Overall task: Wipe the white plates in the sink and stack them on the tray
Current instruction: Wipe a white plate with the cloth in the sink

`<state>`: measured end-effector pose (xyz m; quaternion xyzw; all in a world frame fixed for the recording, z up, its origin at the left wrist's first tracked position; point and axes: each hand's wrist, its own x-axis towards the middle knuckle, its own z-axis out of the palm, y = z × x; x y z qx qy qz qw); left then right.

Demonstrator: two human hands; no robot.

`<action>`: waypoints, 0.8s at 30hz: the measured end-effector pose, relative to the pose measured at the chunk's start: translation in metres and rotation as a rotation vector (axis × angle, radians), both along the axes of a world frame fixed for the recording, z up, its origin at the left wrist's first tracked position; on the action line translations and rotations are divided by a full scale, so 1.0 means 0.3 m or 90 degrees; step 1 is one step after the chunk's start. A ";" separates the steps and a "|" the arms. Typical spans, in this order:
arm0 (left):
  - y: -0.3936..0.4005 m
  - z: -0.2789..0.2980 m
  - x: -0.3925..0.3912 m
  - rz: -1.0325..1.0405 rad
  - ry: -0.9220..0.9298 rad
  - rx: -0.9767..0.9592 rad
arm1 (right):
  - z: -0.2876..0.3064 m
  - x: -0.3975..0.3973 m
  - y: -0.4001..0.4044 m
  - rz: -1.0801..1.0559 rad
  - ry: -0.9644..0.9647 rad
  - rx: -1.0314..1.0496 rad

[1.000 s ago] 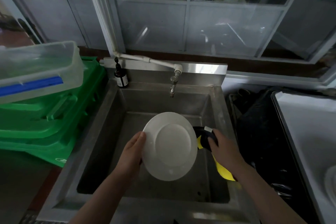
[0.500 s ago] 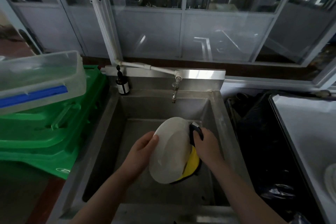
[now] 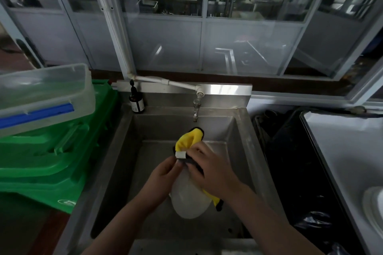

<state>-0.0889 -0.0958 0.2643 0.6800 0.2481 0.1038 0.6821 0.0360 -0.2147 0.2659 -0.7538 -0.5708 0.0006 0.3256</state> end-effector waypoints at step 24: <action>0.012 0.063 0.029 0.077 -0.114 -0.068 | -0.112 0.168 -0.059 -0.481 0.527 0.038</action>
